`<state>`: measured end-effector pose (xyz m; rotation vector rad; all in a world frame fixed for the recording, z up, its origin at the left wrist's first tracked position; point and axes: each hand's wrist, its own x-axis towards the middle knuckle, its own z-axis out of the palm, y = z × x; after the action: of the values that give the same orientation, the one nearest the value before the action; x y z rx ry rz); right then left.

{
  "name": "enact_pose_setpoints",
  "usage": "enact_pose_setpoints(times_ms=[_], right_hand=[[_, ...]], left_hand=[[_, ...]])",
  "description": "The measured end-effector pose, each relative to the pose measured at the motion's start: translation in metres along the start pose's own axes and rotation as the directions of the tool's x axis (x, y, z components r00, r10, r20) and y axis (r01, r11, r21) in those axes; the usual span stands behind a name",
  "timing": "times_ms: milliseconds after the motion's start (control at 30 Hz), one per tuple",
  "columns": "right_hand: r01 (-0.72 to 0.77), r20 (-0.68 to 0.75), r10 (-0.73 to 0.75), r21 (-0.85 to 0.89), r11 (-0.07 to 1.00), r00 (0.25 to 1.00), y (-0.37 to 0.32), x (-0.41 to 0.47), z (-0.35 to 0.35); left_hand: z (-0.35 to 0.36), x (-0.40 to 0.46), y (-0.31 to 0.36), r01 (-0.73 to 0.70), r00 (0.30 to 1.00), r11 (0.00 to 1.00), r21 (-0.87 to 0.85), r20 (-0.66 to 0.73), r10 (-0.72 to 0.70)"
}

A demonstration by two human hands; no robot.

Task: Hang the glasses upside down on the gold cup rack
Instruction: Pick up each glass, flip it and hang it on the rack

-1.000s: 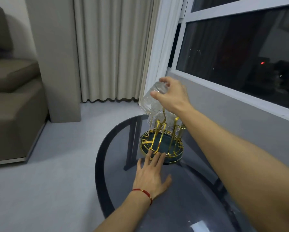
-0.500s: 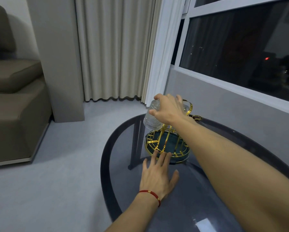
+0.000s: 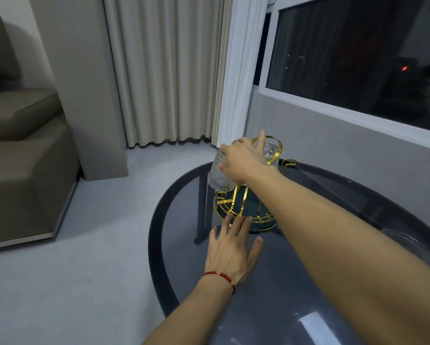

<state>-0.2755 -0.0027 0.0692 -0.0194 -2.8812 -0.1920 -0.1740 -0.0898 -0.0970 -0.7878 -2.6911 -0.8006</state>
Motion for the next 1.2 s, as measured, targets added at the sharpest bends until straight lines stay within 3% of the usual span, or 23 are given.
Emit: enact_pose_setpoints(times_ms=[200, 500, 600, 700, 867, 933, 1000, 1067, 1133, 1200], right_hand=[[0.114, -0.303, -0.025, 0.28, 0.953, 0.953, 0.018, -0.094, -0.002], [-0.11, -0.139, 0.217, 0.541, 0.834, 0.966, 0.081, -0.292, 0.021], [-0.194, -0.103, 0.317, 0.604, 0.773, 0.943, 0.106, -0.328, 0.019], [-0.285, -0.163, 0.511, 0.671, 0.685, 0.844, 0.132, -0.343, 0.005], [-0.376, -0.264, 0.792, 0.768, 0.518, 0.551, 0.17, -0.37, -0.003], [-0.416, -0.215, 0.881, 0.817, 0.399, 0.422, 0.184, -0.381, 0.003], [-0.443, -0.024, 0.937, 0.876, 0.188, 0.35, 0.196, -0.386, 0.009], [-0.48, 0.171, 0.905, 0.877, 0.04, 0.389, 0.203, -0.388, 0.013], [-0.511, 0.253, 0.857, 0.859, 0.015, 0.45, 0.201, -0.389, 0.013], [-0.517, 0.291, 0.845, 0.856, -0.021, 0.449, 0.198, -0.389, 0.011]], left_hand=[[-0.003, 0.0, -0.001, -0.03, 0.999, 0.998, 0.058, -0.011, 0.03], [-0.003, -0.01, 0.011, -0.007, 0.996, 0.988, 0.155, 0.087, -0.006], [-0.006, -0.018, 0.035, -0.052, 0.997, 0.997, 0.058, 0.068, 0.048], [-0.008, -0.023, 0.081, -0.161, 0.985, 0.984, -0.076, 0.052, 0.166], [0.007, -0.037, 0.174, -0.286, 0.945, 0.89, -0.356, 0.048, 0.323], [0.018, -0.045, 0.201, -0.265, 0.935, 0.859, -0.438, 0.1, 0.34], [0.026, -0.049, 0.221, -0.191, 0.937, 0.832, -0.521, 0.155, 0.312], [0.033, -0.052, 0.235, -0.103, 0.939, 0.802, -0.588, 0.209, 0.274], [0.038, -0.055, 0.244, -0.031, 0.927, 0.769, -0.639, 0.269, 0.261], [0.041, -0.057, 0.249, -0.013, 0.917, 0.745, -0.666, 0.29, 0.275]])
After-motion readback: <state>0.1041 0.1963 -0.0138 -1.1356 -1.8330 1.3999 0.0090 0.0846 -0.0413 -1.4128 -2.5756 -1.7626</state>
